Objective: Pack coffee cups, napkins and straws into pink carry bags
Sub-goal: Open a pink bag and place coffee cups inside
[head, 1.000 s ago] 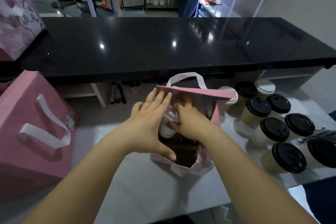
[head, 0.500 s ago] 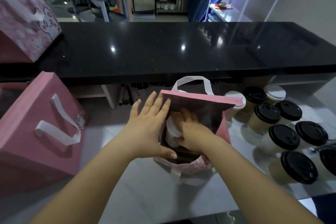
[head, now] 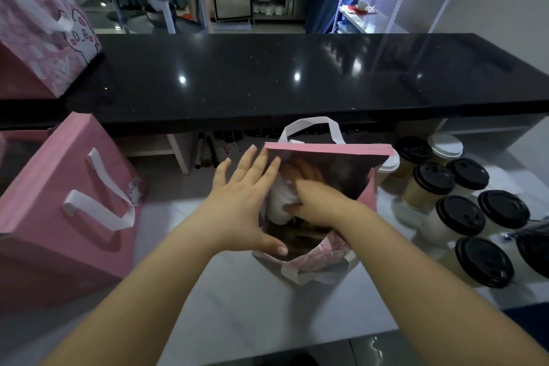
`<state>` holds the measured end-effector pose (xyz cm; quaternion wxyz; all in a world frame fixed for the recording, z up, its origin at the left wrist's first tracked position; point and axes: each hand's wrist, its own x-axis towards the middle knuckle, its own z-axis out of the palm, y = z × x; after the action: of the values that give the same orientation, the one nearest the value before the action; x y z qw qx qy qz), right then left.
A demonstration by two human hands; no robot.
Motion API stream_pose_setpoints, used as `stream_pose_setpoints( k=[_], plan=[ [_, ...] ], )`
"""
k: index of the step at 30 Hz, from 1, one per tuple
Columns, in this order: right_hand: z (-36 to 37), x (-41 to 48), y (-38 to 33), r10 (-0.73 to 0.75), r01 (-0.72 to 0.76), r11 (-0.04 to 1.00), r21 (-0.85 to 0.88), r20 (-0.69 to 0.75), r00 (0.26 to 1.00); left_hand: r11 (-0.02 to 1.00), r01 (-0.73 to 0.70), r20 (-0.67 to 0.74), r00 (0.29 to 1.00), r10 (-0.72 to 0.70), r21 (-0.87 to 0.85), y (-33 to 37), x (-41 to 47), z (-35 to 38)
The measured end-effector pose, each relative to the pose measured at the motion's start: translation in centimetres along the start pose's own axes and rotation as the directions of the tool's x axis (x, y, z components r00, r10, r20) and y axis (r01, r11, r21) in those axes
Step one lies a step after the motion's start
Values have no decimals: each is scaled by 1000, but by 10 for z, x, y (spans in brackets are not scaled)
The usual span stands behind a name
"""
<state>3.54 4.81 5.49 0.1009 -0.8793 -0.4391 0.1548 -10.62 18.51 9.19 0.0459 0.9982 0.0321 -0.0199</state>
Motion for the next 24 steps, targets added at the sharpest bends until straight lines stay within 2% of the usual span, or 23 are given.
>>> stream_pose_setpoints(
  k=[3, 7, 11, 15, 20, 24],
  plan=[
    [12, -2, -2, -2, 1, 996, -92, -15, 1000, 1000, 3, 2, 1000, -3, 8, 0, 1, 2],
    [13, -3, 7, 26, -28, 999, -29, -79, 997, 1000, -3, -15, 1000, 3, 11, -2, 3, 5],
    [30, -7, 9, -84, 85, 982, -171, 13, 996, 999, -2, -29, 1000, 3, 35, -2, 4, 6],
    [40, -9, 13, -161, 171, 960, -221, 61, 985, 999, -8, -36, 999, 9, 39, -1, 4, 7],
    [48, -6, 11, -91, 133, 943, -304, 148, 985, 999, -11, -43, 999, 13, 41, -1, 3, 8],
    [55, -5, 3, -42, 99, 924, -369, 160, 986, 999, 7, -33, 999, -6, 47, -1, 2, 10]
  ],
)
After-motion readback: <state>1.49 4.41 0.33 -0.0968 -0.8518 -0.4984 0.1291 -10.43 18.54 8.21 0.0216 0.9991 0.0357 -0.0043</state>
